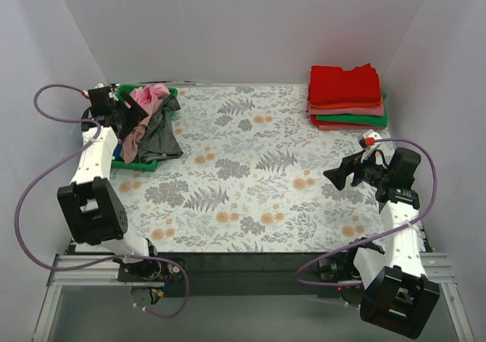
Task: Fold and stack the t-shirts
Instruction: Grab the tshirt from the pile
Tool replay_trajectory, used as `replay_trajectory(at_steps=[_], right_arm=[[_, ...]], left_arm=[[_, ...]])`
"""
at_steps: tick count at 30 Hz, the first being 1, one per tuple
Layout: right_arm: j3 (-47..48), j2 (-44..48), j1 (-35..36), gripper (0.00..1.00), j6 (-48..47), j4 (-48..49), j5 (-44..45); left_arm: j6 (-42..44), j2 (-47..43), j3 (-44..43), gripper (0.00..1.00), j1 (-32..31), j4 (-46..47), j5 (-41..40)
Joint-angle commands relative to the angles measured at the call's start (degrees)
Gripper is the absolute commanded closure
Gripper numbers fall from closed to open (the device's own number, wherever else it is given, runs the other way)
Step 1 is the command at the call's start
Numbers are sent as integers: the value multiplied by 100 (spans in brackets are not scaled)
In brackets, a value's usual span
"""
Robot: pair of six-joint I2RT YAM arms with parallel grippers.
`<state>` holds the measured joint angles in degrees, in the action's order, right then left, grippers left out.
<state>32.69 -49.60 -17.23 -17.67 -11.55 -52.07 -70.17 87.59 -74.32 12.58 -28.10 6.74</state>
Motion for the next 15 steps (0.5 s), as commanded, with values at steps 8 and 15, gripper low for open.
replay_trajectory(at_steps=[8, 15], right_arm=[[36, -5, -26, 2, -324, 74, -312], [54, -5, -17, 2, -351, 21, -338]], left_arm=[[1120, 1655, -1979, 42, -10, 305, -216], [962, 2789, -2938, 42, -19, -46, -1385]])
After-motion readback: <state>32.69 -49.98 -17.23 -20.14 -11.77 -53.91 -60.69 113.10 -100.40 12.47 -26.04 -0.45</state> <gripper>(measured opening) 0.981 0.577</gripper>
